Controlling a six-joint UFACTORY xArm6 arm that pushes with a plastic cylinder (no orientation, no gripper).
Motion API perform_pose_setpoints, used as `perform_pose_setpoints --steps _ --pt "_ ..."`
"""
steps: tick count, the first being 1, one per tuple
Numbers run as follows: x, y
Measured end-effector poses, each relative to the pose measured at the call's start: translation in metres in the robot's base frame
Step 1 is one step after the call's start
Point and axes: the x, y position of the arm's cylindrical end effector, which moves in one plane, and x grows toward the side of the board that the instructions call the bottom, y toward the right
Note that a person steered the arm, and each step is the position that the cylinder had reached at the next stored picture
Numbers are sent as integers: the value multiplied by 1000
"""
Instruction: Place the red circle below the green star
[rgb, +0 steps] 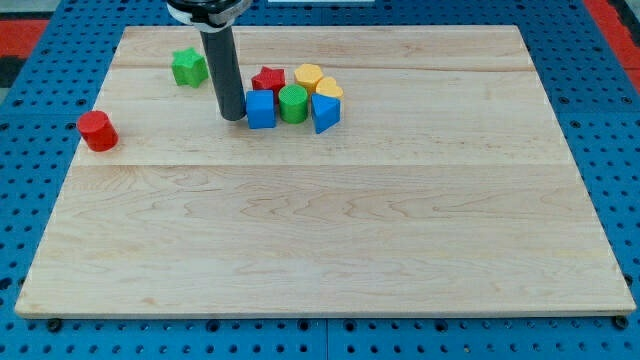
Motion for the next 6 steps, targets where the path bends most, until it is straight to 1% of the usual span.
perform_pose_setpoints --steps 1,2,3,4,5,6 --pt "-3 1" --pt "2 -15" --pt "-7 -55" --pt "-7 -111" --pt "-7 -186" --pt "-7 -198"
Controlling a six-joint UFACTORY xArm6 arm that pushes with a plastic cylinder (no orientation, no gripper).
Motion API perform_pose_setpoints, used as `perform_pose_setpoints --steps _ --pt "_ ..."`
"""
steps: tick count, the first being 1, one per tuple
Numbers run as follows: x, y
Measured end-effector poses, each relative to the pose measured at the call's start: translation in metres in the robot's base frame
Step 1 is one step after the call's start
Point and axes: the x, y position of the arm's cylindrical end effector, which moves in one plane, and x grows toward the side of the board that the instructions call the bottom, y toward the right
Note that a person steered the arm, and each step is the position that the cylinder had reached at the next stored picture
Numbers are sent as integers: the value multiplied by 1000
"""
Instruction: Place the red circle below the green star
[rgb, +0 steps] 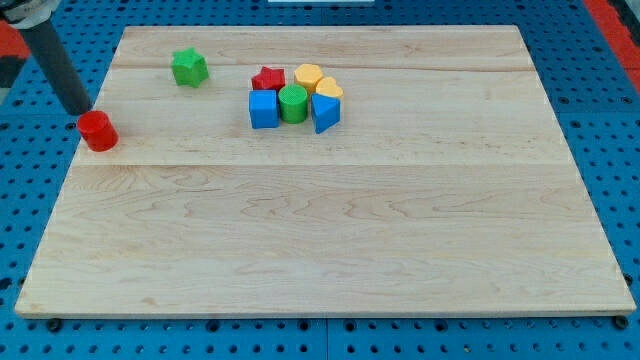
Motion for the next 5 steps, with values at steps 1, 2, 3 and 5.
perform_pose_setpoints --steps 1,2,3,5 --pt "14 0" --pt "34 0" --pt "35 6" --pt "60 83"
